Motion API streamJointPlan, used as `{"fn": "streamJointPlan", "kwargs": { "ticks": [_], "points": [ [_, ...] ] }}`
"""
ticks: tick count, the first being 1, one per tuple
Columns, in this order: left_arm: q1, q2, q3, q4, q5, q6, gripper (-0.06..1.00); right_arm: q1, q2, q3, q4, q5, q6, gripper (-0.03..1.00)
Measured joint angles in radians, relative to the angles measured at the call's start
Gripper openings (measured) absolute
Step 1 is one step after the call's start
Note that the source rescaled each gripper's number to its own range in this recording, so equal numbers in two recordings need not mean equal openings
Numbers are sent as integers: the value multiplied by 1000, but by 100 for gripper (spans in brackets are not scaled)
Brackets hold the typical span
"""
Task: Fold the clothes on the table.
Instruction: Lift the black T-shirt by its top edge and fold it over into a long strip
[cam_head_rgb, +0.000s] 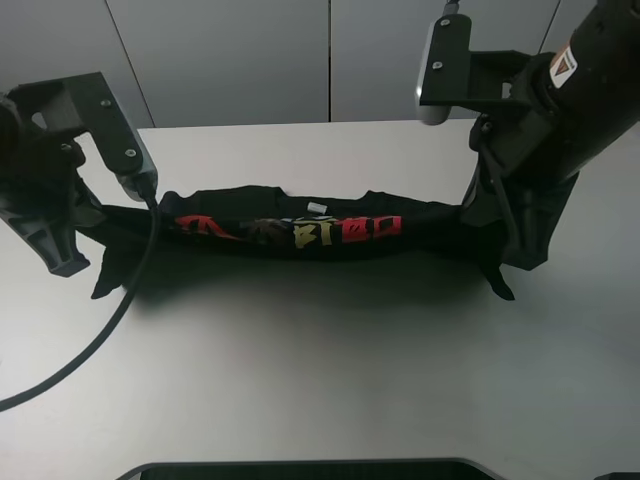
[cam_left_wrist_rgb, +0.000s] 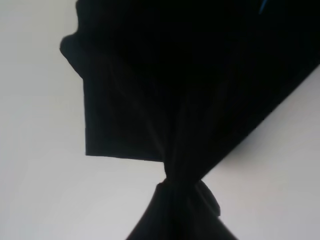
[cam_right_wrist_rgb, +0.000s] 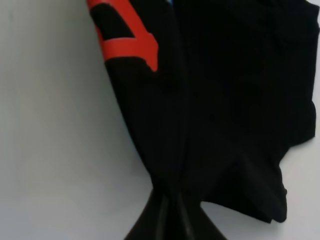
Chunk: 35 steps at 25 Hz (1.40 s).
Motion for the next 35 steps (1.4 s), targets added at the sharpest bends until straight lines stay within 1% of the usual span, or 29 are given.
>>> {"fn": "streamJointPlan", "kwargs": {
  "ticks": [3, 7, 13, 18, 23, 26, 28, 31, 35],
  "points": [
    [0, -23, 23, -31, 7, 8, 0, 11, -1, 12, 30, 10, 7, 0],
    [0, -51, 34, -72, 26, 28, 0, 18, -4, 38, 37, 40, 14, 0],
    [0, -73, 44, -100, 51, 43, 0, 19, -48, 81, 90, 45, 16, 0],
    [0, -75, 78, -158, 57, 77, 0, 19, -103, 82, 104, 45, 22, 0],
    [0, -75, 86, -162, 42, 83, 0, 19, -105, 96, 104, 39, 37, 0],
    [0, -75, 86, -162, 13, 83, 0, 19, -105, 103, 104, -1, 63, 0],
    [0, -75, 86, -162, -20, 60, 0, 19, -105, 103, 101, -44, 95, 0],
    [0, -75, 86, -140, -73, 7, 0, 19, -103, 103, 60, -81, 150, 0],
    [0, -67, 86, -82, -120, -68, 0, 19, -70, 103, -31, -107, 243, 0]
  ]
}}
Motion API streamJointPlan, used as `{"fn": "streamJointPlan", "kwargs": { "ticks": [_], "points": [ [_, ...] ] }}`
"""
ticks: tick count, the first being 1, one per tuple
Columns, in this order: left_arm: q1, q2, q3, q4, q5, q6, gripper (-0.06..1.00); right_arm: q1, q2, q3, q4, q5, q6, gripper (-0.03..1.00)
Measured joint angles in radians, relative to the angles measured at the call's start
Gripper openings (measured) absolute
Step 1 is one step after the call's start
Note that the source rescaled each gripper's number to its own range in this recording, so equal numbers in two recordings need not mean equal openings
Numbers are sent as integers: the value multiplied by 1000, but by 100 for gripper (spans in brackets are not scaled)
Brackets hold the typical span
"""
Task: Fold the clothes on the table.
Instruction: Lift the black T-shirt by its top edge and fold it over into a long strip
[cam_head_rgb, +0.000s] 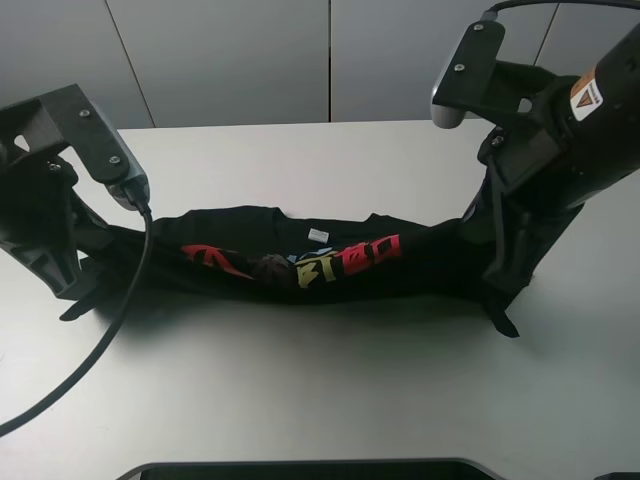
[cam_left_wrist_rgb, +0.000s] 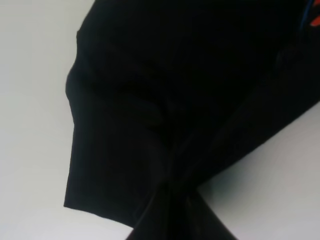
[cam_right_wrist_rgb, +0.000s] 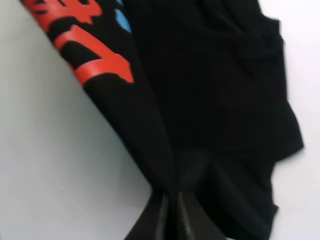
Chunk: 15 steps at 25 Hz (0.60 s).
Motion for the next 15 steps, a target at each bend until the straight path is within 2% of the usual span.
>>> {"fn": "streamJointPlan", "kwargs": {
  "ticks": [3, 11, 15],
  "points": [
    [0, 33, 0, 67, -45, -78, 0, 0, 34, 0, -78, -47, 72, 0],
    [0, 186, 0, 354, -170, -423, 0, 0, 158, 0, -304, -183, 307, 0],
    [0, 248, 0, 526, -226, -613, 0, 0, 224, 0, -455, -240, 470, 0]
  ]
}}
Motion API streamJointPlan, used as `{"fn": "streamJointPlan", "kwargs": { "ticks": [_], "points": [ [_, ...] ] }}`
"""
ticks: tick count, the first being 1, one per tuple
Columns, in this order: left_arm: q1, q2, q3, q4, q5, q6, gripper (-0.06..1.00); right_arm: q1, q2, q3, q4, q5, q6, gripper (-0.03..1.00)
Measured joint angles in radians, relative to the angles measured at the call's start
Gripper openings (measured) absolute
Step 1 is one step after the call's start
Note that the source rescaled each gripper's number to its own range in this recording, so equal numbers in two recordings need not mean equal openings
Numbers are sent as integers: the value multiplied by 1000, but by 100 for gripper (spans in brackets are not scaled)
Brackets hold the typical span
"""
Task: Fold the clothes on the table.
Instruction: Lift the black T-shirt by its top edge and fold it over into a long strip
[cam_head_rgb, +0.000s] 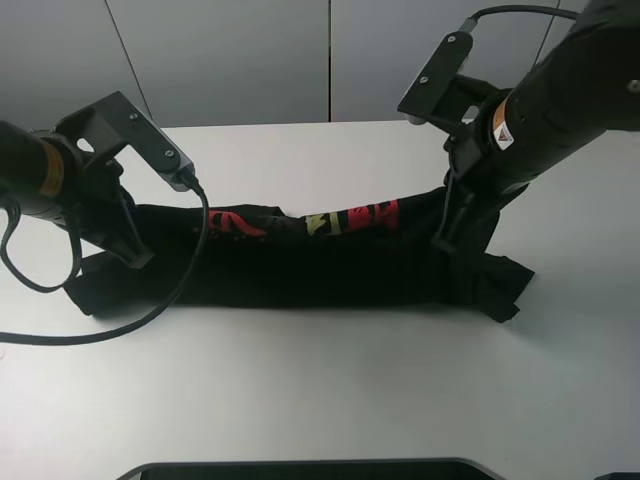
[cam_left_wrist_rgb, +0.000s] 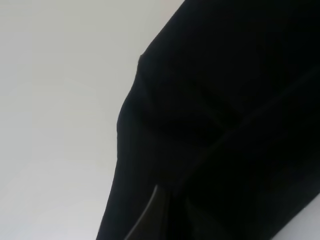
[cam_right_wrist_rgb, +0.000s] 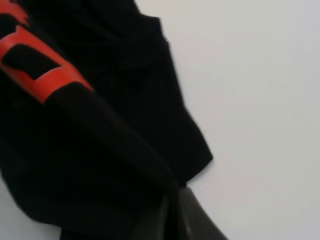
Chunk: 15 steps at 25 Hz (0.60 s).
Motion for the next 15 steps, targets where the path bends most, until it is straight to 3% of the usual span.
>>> {"fn": "streamJointPlan", "kwargs": {
  "ticks": [3, 7, 11, 15],
  "points": [
    [0, 32, 0, 155, -5, -166, 0, -4, 43, 0, -109, -36, 115, 0],
    [2, 69, 0, 325, -17, -330, 0, -66, 83, 0, -143, -118, 189, 0],
    [60, 111, -2, 447, -82, -466, 0, -128, 93, 0, -143, -186, 212, 0],
    [158, 135, -2, 525, -216, -564, 0, -136, 100, 0, -143, -235, 217, 0]
  ]
}}
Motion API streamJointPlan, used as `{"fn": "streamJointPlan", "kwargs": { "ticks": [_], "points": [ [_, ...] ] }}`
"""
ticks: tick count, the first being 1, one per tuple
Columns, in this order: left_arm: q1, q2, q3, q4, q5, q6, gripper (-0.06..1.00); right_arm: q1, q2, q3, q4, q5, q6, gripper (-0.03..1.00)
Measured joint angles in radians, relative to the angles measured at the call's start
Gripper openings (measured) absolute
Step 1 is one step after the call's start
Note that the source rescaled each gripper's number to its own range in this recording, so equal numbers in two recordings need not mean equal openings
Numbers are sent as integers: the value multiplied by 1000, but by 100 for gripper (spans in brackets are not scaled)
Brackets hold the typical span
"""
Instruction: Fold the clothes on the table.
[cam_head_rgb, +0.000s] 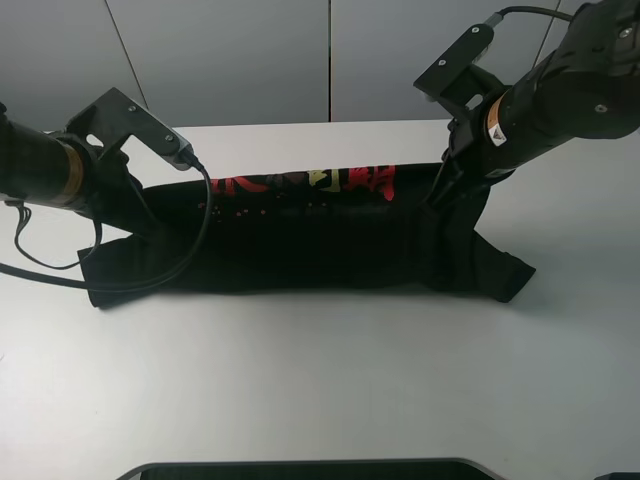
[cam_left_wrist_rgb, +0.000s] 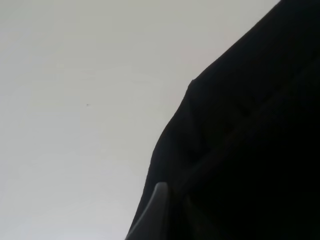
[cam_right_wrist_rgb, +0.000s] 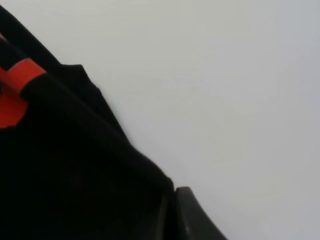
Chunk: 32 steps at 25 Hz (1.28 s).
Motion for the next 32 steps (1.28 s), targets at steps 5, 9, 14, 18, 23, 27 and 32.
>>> {"fn": "streamJointPlan", "kwargs": {
  "ticks": [5, 9, 14, 18, 23, 27, 32],
  "points": [
    [62, 1, -2, 28, -95, -25, 6, -3, 62, 0, -33, -27, 22, 0],
    [69, 1, -27, 30, -92, -39, 46, -8, 97, 3, -152, -52, 181, 13],
    [69, 1, -73, 31, -45, -118, 97, -12, 97, 3, -280, -45, 446, 92],
    [69, 1, -90, -42, -43, -133, 98, -12, 97, 3, -262, 29, 547, 100],
    [69, 1, -90, -176, -46, -119, 98, -27, 97, 3, -59, 83, 516, 100],
    [69, 9, -92, -272, 0, -54, 98, -59, 97, -10, 94, 99, 402, 100],
    [69, 100, -166, -595, 173, 257, 97, -60, 97, -33, 144, 130, 375, 100]
  ]
}}
